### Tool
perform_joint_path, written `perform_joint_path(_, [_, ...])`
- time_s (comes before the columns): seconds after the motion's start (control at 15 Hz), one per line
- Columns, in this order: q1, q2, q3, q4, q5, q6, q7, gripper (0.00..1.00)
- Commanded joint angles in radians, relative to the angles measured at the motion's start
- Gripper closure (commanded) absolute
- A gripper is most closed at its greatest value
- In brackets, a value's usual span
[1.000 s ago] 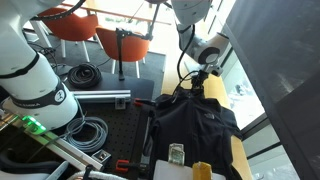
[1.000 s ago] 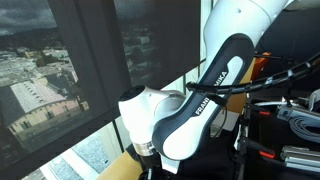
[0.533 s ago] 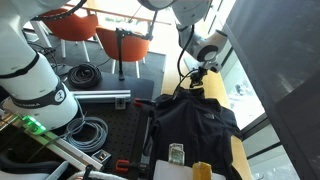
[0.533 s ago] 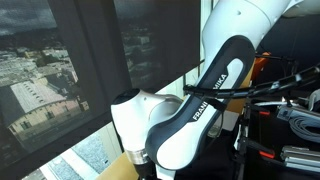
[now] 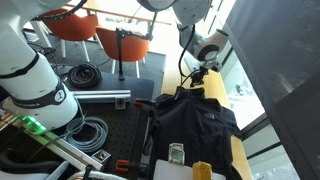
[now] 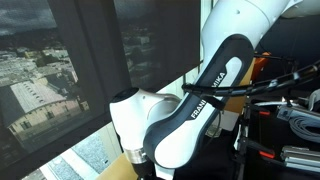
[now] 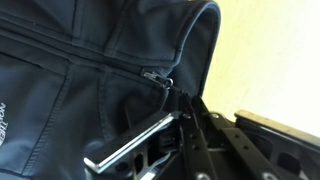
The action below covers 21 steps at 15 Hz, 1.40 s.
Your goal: Close the zipper on the black jumper.
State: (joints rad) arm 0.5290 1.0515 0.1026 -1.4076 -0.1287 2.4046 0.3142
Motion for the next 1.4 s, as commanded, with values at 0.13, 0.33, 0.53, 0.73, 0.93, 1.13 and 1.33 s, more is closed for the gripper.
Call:
perform_joint_path(0.13, [-0.011,0.013,0.031,0.033,0.033,-0.002,-0.019,0.66])
perform_joint_path(0.33, [-0.013,-0.018,0.032,-0.02,0.04,0.032,-0.012,0.46])
perform_joint_path(0.53, [-0.023,-0.075,0.017,-0.128,0.039,0.096,-0.001,0.25])
perform_joint_path(0.73, [-0.049,-0.151,-0.001,-0.277,0.036,0.186,0.002,0.03])
perform_joint_path(0.93, [-0.08,-0.246,-0.018,-0.433,0.034,0.265,-0.001,0.0])
perform_joint_path(1.13, [-0.114,-0.352,-0.038,-0.59,0.03,0.322,-0.011,0.0])
perform_joint_path(1.33, [-0.16,-0.456,-0.057,-0.711,0.031,0.339,-0.031,0.0])
